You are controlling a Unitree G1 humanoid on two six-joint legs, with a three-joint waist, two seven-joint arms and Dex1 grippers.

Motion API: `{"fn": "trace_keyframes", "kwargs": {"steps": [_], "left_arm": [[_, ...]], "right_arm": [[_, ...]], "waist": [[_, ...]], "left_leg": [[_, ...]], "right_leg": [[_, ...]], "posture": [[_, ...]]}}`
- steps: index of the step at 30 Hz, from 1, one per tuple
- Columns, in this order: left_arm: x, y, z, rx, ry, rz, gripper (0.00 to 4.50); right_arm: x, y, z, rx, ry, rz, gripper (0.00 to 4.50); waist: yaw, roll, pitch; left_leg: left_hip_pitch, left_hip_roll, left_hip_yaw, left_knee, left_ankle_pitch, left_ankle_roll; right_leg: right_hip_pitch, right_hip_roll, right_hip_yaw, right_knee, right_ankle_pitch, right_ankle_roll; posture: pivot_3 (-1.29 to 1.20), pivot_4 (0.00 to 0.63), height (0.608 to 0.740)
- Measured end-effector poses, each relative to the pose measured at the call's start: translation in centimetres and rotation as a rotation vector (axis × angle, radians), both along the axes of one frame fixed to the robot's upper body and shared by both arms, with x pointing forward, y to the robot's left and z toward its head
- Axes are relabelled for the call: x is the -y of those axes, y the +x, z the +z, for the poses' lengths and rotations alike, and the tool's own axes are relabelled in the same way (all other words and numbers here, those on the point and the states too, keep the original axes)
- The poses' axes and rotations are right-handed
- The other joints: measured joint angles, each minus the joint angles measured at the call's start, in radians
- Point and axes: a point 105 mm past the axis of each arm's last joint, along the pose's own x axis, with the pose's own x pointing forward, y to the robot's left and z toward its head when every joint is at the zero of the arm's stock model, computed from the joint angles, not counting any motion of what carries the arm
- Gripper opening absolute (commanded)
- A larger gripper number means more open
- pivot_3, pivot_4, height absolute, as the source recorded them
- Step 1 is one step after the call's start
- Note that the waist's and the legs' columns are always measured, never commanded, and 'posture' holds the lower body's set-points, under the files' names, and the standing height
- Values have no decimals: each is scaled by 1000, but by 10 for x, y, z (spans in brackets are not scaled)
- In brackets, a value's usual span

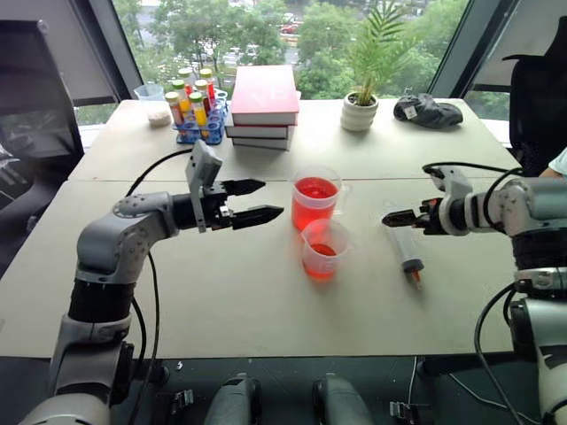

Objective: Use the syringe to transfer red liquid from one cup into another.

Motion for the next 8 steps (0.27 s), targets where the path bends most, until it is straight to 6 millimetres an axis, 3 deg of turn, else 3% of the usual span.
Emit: {"fn": "trace_keyframes", "kwargs": {"steps": [4,8], "left_arm": [[-7,-3,-7,-38,16,10,4500],[-8,-5,-5,-28,29,11,4500]], "right_arm": [[-9,-27,44,258,-20,118,4415],[-44,-66,65,472,17,313,4415]], "waist": [[-1,0,0],[-5,-1,0]], "left_leg": [[0,0,-1,0,0,0],[2,1,-1,1,0,0]], "right_leg": [[1,-1,-1,-1,0,0],[2,0,0,1,0,0]], "posture": [[0,150,740],[0,150,740]]}}
